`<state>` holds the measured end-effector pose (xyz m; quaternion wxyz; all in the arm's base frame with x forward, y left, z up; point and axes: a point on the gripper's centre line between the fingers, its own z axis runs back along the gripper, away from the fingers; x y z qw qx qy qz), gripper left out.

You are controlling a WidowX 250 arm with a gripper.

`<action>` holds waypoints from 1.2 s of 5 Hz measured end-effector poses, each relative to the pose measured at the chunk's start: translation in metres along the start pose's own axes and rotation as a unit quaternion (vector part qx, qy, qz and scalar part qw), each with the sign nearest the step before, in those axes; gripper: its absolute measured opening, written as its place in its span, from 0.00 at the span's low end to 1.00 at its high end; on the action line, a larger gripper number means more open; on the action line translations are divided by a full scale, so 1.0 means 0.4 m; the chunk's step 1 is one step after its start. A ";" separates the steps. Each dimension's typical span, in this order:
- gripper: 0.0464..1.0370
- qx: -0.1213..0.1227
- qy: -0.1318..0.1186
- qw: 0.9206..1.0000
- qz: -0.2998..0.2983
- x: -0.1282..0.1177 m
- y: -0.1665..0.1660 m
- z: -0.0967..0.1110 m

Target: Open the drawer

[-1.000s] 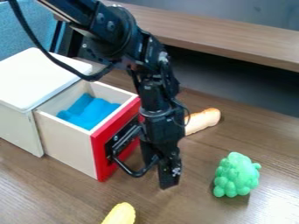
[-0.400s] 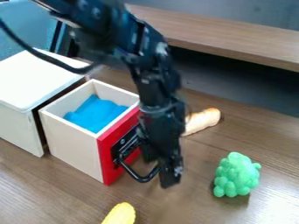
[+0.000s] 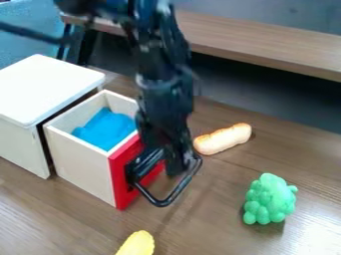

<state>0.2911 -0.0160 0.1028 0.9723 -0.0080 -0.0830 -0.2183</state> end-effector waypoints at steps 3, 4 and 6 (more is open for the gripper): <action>0.96 -0.016 -0.068 0.998 0.010 -0.034 0.008 0.197; 0.96 -0.013 -0.079 0.997 0.021 -0.063 0.016 0.258; 0.96 0.008 -0.013 0.996 0.086 -0.113 0.036 0.260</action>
